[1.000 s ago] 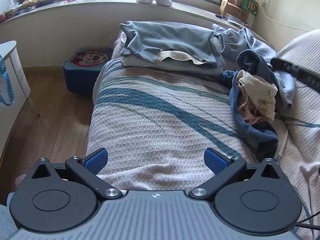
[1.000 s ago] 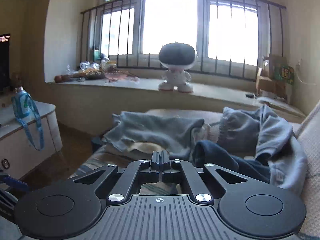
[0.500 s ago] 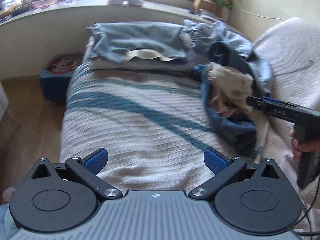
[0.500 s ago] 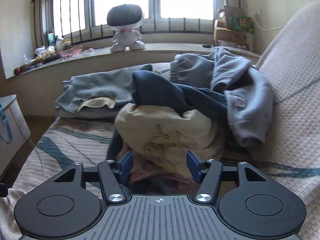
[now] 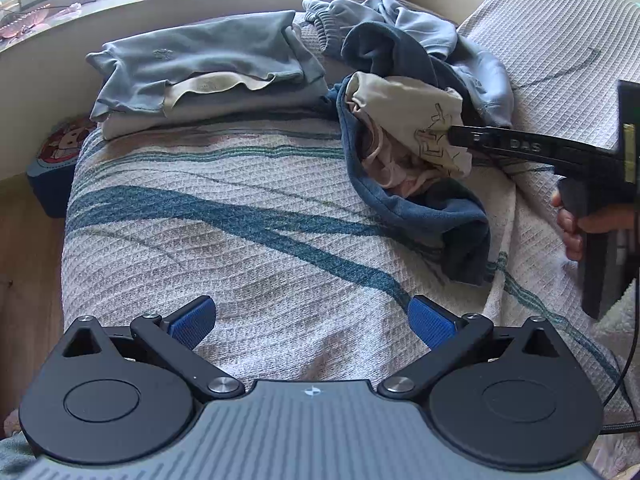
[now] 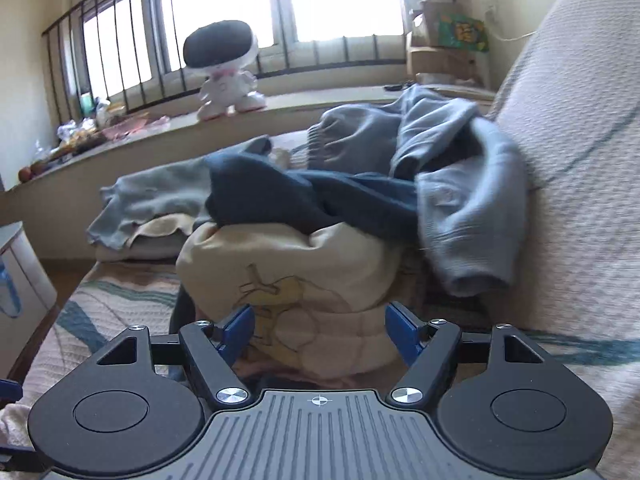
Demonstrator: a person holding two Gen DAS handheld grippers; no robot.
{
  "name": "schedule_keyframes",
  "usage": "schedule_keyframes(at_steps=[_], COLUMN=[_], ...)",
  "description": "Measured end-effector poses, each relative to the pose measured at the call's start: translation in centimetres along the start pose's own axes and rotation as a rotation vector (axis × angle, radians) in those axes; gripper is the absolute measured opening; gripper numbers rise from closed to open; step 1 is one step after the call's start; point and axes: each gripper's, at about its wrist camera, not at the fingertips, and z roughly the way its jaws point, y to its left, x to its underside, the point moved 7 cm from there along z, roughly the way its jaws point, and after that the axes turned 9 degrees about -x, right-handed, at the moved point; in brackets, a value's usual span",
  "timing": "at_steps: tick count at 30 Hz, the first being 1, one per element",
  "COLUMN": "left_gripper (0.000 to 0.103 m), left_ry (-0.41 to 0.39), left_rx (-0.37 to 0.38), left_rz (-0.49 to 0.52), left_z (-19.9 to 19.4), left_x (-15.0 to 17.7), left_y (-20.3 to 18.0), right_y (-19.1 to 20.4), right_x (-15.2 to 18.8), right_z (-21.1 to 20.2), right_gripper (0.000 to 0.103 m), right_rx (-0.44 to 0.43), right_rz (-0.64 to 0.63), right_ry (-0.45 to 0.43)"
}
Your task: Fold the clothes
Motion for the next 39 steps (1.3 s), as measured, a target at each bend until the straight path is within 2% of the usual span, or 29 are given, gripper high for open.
schedule_keyframes(at_steps=[2, 4, 5, 6, 7, 8, 10, 13, 15, 18, 22, 26, 30, 31, 32, 33, 35, 37, 39], left_gripper=[0.103, 0.103, 0.103, 0.103, 0.103, 0.103, 0.103, 0.103, 0.103, 0.103, 0.103, 0.103, 0.103, 0.103, 0.103, 0.103, 0.103, 0.103, 0.103], left_ry=[0.012, 0.028, 0.034, 0.037, 0.041, 0.041, 0.036, 0.036, 0.043, 0.054, 0.029, 0.004, 0.007, 0.009, 0.011, 0.011, 0.005, -0.004, -0.01], left_rx=[-0.008, -0.012, -0.012, -0.014, -0.015, -0.016, -0.016, -0.007, 0.003, 0.031, 0.077, 0.12, 0.127, 0.126, 0.126, 0.122, 0.11, 0.103, 0.091], left_rz=[-0.01, -0.028, -0.033, -0.035, -0.037, -0.04, -0.051, -0.069, -0.067, -0.061, -0.013, 0.033, 0.05, 0.049, 0.047, 0.044, 0.033, 0.017, 0.0], left_z=[0.2, 0.5, 0.6, 0.6, 0.6, 0.6, 0.5, 0.5, 0.7, 0.9, 0.5, 0.2, 0.2, 0.1, 0.0, 0.0, -0.2, -0.3, -0.4], left_x=[0.2, 0.3, 0.3, 0.4, 0.4, 0.4, 0.3, 0.2, 0.2, 0.0, -1.0, -1.6, -1.2, -1.0, -0.8, -0.7, -0.7, -0.8, -0.9], left_y=[0.3, 0.7, 0.8, 0.8, 0.9, 1.0, 1.2, 1.5, 1.3, 0.9, -0.8, -2.8, -3.6, -3.5, -3.4, -3.3, -2.8, -2.2, -1.5], right_y=[0.9, 1.7, 1.9, 1.8, 1.7, 1.4, 1.0, 0.4, 0.1, -0.4, 0.3, 0.6, -0.1, -0.1, 0.1, 0.4, 1.3, 2.2, 2.8], right_x=[0.1, 0.1, 0.1, 0.1, -0.1, -0.4, -1.3, -2.9, -4.2, -6.7, -8.4, -6.6, -3.5, -3.0, -2.9, -2.9, -3.4, -3.8, -3.5], right_z=[1.7, 3.8, 4.8, 5.5, 5.8, 5.6, 4.0, -0.1, -3.7, -10.6, -19.4, -25.2, -28.3, -28.8, -29.0, -29.1, -27.7, -25.0, -21.0], right_gripper=[0.077, 0.077, 0.071, 0.059, 0.038, 0.023, 0.015, 0.012, 0.011, 0.005, 0.005, 0.006, 0.021, 0.031, 0.039, 0.042, 0.051, 0.052, 0.052], right_rx=[-0.001, 0.047, 0.063, 0.076, 0.083, 0.086, 0.089, 0.121, 0.152, 0.21, 0.288, 0.373, 0.481, 0.493, 0.486, 0.473, 0.391, 0.301, 0.209], right_rz=[-0.047, -0.135, -0.162, -0.173, -0.176, -0.171, -0.155, -0.18, -0.173, -0.156, -0.176, -0.181, -0.143, -0.134, -0.128, -0.124, -0.143, -0.172, -0.188], right_ry=[0.016, 0.026, 0.045, 0.06, 0.069, 0.063, 0.021, -0.05, -0.101, -0.229, -0.333, -0.334, -0.315, -0.32, -0.334, -0.35, -0.346, -0.314, -0.239])
